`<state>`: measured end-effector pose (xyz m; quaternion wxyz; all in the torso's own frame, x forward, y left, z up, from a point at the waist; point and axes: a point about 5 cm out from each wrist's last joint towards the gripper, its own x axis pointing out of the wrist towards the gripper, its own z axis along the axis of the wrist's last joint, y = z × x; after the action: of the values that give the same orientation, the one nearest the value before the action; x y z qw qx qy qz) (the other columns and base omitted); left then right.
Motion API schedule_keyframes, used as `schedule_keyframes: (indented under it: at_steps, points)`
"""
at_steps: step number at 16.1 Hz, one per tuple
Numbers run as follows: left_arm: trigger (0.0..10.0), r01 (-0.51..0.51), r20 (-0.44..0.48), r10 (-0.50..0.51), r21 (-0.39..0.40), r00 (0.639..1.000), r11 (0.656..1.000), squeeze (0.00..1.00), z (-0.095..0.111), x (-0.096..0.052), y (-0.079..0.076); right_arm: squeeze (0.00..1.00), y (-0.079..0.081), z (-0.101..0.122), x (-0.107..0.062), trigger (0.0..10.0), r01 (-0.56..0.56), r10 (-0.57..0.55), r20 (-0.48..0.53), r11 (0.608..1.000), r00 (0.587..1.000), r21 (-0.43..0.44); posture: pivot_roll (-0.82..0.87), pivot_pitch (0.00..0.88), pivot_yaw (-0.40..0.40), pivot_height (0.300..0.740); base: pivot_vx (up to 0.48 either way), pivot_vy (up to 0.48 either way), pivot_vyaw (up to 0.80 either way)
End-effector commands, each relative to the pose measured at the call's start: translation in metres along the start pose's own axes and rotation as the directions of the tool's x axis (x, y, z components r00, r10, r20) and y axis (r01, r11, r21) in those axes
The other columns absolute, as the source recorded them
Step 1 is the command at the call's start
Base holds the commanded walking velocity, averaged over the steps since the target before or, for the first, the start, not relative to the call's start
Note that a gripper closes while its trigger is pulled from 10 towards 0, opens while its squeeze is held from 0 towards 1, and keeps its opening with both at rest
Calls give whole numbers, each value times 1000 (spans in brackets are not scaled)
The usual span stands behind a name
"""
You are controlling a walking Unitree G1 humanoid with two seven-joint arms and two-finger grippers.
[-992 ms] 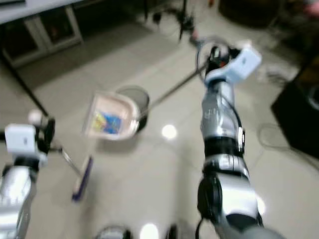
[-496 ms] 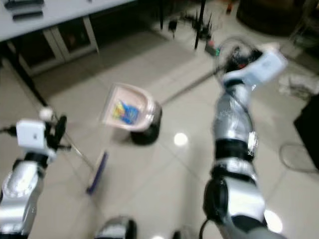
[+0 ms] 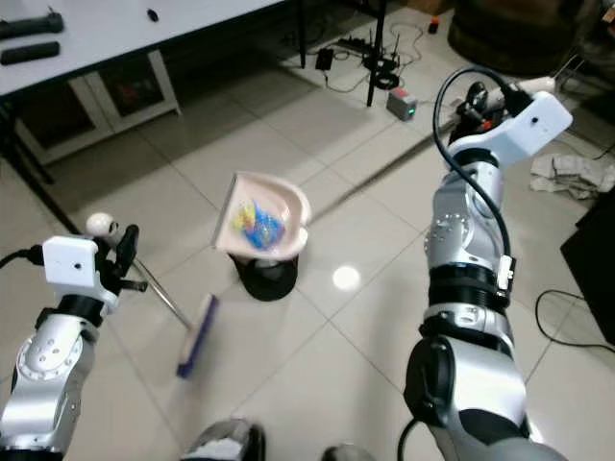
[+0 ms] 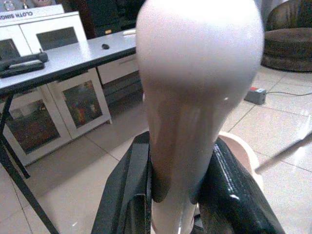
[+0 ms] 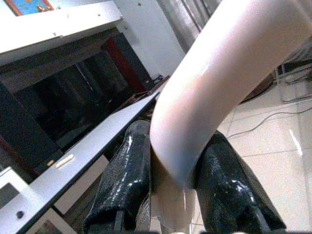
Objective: Sweep floor
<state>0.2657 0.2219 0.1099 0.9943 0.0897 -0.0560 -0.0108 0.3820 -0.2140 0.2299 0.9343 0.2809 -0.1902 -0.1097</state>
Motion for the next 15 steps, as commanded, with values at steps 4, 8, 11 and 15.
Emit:
schedule_keyframes:
  at_steps: [4,8,11,15]
  points:
    - [10000,-30,35,29,30,999,999,0,7,-1,9,0,14,4,5,10000,-35,34,17,998,999,51,99,97,47,740,470,0,0]
    - [10000,-43,33,42,33,999,999,0,5,-5,10,0,19,1,5,10000,-61,61,7,997,998,55,109,103,40,740,472,0,0]
    - [10000,-51,30,50,33,998,998,0,5,-6,10,0,21,0,5,10000,-71,72,-1,995,997,65,119,105,32,740,467,0,0]
    - [10000,-45,-12,45,10,999,999,0,-1,-10,7,0,23,1,6,10000,-91,91,2,993,996,70,115,108,29,740,230,0,0]
